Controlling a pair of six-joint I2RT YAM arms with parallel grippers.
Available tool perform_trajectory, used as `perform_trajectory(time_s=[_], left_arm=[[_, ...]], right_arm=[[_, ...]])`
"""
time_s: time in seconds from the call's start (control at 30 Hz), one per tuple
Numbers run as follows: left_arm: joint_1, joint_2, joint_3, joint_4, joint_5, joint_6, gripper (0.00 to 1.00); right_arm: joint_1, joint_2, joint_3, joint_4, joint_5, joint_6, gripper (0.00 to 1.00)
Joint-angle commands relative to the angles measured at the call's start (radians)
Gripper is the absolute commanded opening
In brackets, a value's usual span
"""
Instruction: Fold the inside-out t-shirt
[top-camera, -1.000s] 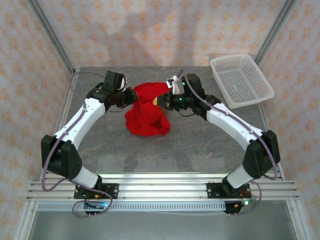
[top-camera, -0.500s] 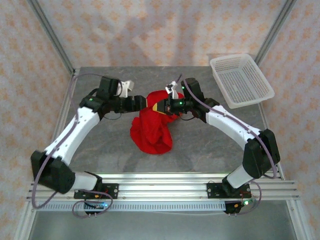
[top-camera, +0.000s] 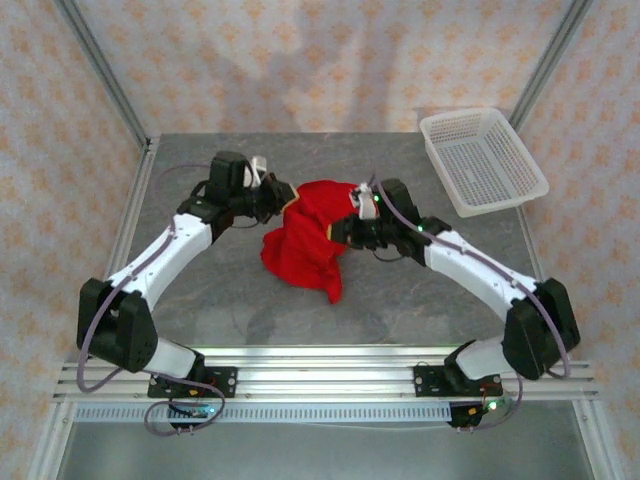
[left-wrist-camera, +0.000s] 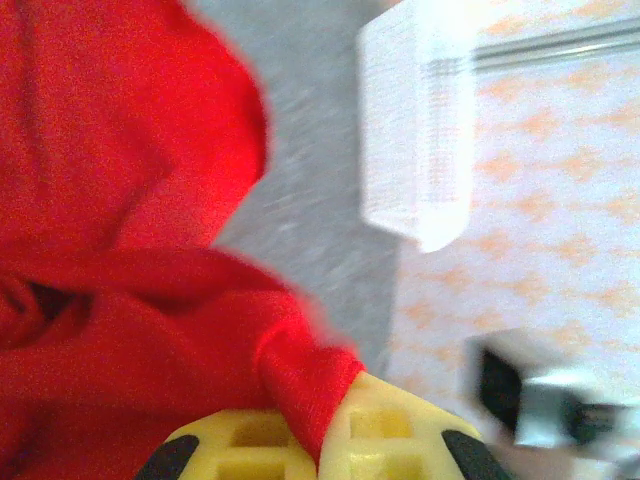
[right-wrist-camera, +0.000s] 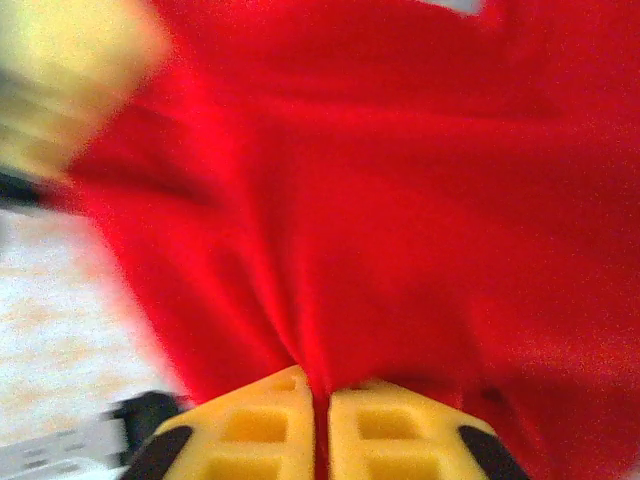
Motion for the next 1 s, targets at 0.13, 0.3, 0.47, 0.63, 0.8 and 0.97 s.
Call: perform_trajectory(time_s=[0.13,0.3,0.47,0.63,0.8,0.97], left_arm=[[-0.003,-0.073,0.078,-0.077,0.052,0.081,0.00],[-0.020,-0.085,0.090,-0.215,0.071,0.217,0.00],[-0.038,-0.083,0.092,-0.186,0.089,0.219,0.00],[-0.064,-0.068,0.126,-0.199,0.097,0.247,0.00],[-0.070,-0.071,0.147,-0.244,0.084,0.288,0.00],[-0.013,-0.090,0.155,-0.477,-0.145,0.405,0.00]], right_arm=[[0.073,-0.073,-0.009,-0.197,0.341,-0.185,0.27],[0.104,-0.106,0.116,-0.200,0.444,-0.323,0.49],[0.123,-0.041,0.171,-0.069,0.295,-0.464,0.65],[0.123,0.126,0.276,-0.034,0.157,-0.481,0.65],[0.117,0.228,0.343,-0.049,0.190,-0.454,0.35],[0.091,0.112,0.334,-0.057,0.078,-0.328,0.00]])
